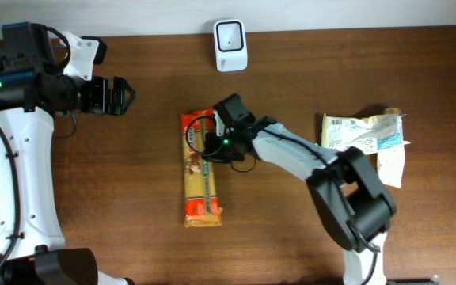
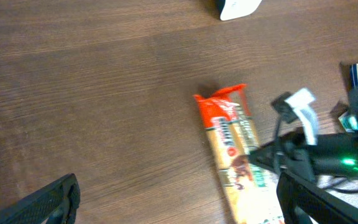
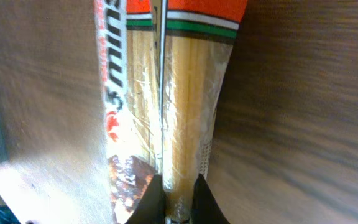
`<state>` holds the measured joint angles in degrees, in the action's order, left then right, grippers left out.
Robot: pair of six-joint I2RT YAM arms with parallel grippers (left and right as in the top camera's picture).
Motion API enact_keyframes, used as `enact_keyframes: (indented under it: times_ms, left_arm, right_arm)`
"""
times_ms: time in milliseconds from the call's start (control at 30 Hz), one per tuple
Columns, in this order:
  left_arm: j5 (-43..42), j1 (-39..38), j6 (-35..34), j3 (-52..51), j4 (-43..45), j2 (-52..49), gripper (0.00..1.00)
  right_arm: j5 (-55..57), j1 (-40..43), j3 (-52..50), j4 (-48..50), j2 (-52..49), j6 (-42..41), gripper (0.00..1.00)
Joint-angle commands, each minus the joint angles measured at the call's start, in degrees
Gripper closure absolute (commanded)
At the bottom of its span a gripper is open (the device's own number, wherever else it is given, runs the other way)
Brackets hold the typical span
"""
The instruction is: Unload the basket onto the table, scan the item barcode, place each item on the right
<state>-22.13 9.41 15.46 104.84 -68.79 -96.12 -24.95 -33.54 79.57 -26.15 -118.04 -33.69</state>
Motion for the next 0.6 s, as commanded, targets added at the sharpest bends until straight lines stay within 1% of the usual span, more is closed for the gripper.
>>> enact_keyframes:
  times_ms: [0,100,133,200,333,400,467,533,567]
  left_arm:
    - [-0.6,0.2,0.9,0.2,0.1,-0.1,0.01]
    - [-0.6,0.2,0.9,0.2,0.1,-0.1,0.01]
    - [-0.6,0.2,0.9,0.2,0.1,-0.1,0.01]
    - [-0.6,0.2,0.9,0.2,0.1,-0.1,0.01]
    - [-0.6,0.2,0.9,0.2,0.1,-0.1,0.01]
    - [-0.6,0.2,0.9,0.2,0.1,-0.1,0.01]
    - [-0.6,0.2,0.9,0.2,0.1,-0.1,0.01]
    - [-0.6,0.2,0.9,0.2,0.1,-0.1,0.01]
    - [-0.6,0.2,0.9,0.2,0.1,-0.1,0.01]
  right_arm:
    - [15.6,1.5,3.5,-14.0,11.0,11.1,0.96]
    - [29.5,1.3,10.8,-32.5,12.2,14.2,0.96]
    - [33.4,1.3,10.9,-34.9,12.2,14.2,0.96]
    - [41.9,1.3,10.9,-37.1,10.6,13.3,0.96]
    - [52.1,1.2,10.9,-36.9,3.0,12.0,0.96]
    - [49.6,0.5,10.9,-36.2,1.2,12.0,0.96]
    - [43.6,-2.4,10.9,-33.6,1.1,12.5,0.96]
    - [33.5,-5.4,10.9,-31.7,1.1,14.5,0.95]
    - [27.6,-7.1,10.9,-30.1,1.1,15.6,0.93]
